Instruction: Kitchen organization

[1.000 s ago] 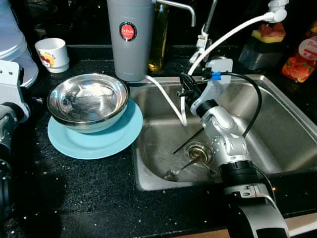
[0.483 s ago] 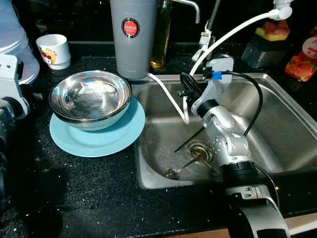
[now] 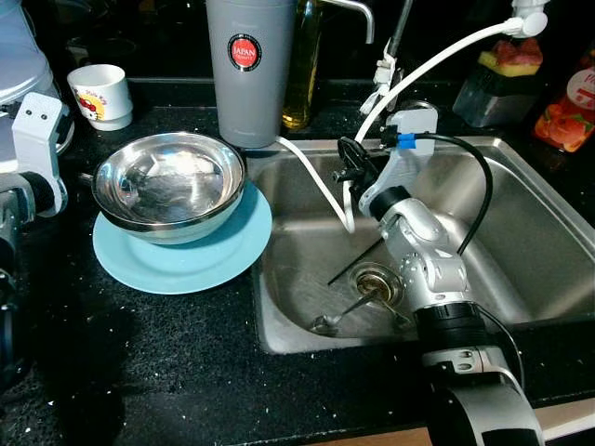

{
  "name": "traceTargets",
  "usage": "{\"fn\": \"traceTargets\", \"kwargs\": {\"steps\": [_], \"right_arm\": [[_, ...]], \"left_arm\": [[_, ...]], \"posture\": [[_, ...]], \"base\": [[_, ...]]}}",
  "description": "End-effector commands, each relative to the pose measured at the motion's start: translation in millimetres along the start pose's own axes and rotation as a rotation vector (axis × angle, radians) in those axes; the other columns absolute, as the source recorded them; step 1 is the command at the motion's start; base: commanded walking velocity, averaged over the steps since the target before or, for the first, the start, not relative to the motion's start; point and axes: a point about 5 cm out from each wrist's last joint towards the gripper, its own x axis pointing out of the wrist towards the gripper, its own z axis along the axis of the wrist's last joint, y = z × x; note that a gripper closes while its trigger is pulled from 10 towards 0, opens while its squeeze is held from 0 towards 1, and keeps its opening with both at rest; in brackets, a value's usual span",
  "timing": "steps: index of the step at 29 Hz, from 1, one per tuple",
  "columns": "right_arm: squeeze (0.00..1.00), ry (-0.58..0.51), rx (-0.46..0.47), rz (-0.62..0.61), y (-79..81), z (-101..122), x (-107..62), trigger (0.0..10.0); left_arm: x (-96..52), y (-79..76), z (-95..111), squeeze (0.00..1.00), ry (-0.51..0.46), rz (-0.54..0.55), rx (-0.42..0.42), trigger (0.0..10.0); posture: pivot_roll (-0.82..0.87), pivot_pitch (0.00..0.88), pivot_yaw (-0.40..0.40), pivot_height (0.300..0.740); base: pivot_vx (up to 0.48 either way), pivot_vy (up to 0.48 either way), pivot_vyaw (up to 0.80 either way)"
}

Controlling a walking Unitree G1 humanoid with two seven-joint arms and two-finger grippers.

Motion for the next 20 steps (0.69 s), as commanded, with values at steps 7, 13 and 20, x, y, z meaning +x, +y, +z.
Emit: {"fn": "traceTargets", "kwargs": {"steps": [7,13,20], "right_arm": [[0.00,-0.016,-0.002,0.002,0.0,4,0.6,10.0],[0.00,-0.022,-0.002,-0.001,-0.1,4,1.6,10.0],[0.00,-0.021,-0.005,0.000,-1.1,4,1.8,10.0]], "left_arm": [[-18.2,26.8,8,0.00,-0.080,0.226,-0.140,10.0],[-16.2,23.3,6,0.00,-0.074,0.194,-0.352,10.0],[-15.5,23.3,10,0.00,-0.121,0.215,-0.507,10.0]], "posture": [[-0.05,0.165,-0.031,0.740],[-0.05,0.159,-0.025,0.740],[-0.04,0.158,-0.028,0.740]], "base": [[0.000,0.000,0.00],[0.000,0.000,0.00],[0.000,0.000,0.00]]}}
